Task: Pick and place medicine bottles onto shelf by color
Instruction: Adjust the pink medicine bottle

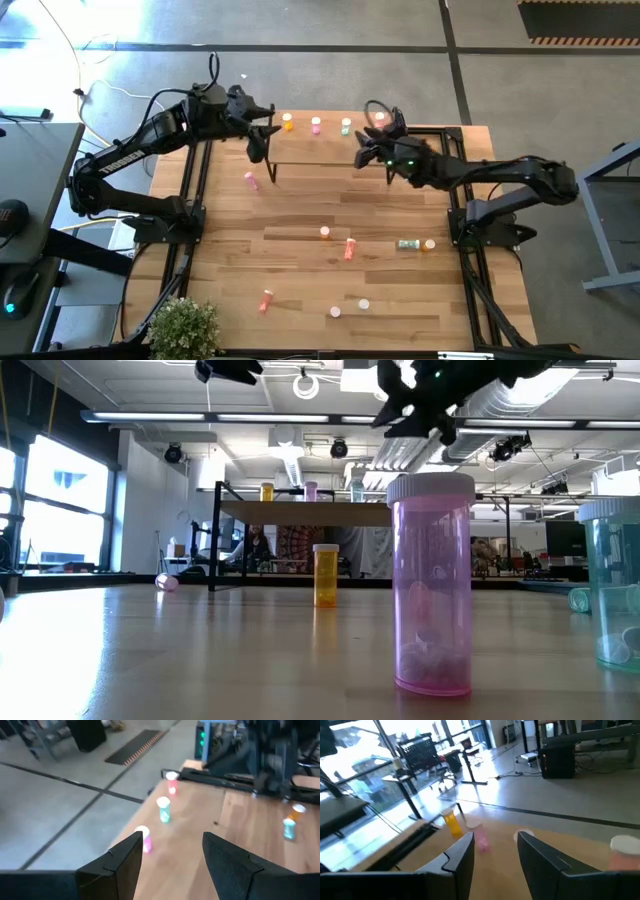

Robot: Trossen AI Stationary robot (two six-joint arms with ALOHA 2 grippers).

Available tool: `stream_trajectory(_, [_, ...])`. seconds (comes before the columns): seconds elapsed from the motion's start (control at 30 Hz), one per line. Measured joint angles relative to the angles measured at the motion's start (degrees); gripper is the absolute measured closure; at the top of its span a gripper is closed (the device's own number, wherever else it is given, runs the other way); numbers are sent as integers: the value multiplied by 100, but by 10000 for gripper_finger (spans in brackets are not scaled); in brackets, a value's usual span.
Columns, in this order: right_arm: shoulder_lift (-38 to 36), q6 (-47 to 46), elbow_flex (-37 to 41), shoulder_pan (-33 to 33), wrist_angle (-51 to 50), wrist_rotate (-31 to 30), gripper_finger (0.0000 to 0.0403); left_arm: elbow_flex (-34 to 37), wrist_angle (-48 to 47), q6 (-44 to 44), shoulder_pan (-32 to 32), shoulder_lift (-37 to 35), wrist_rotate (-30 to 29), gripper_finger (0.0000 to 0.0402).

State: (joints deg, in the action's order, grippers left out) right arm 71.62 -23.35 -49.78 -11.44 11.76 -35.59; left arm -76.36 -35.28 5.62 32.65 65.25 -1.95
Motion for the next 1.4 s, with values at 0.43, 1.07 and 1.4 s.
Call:
stream_trajectory(0.43, [-1157,83,0,396,-1026,435,260,795,-460,-819,-109,-163,602,206])
stream_trajectory(1.07, [-999,1290,-2183,-1212,-4626,1184,260,2074,588,-1459,-835,-247,-461,206])
stream_trajectory(1.4, [86,1964,-3059,-3107,-4737,2930,260,2074,1299,-1082,-584,-238,-499,206])
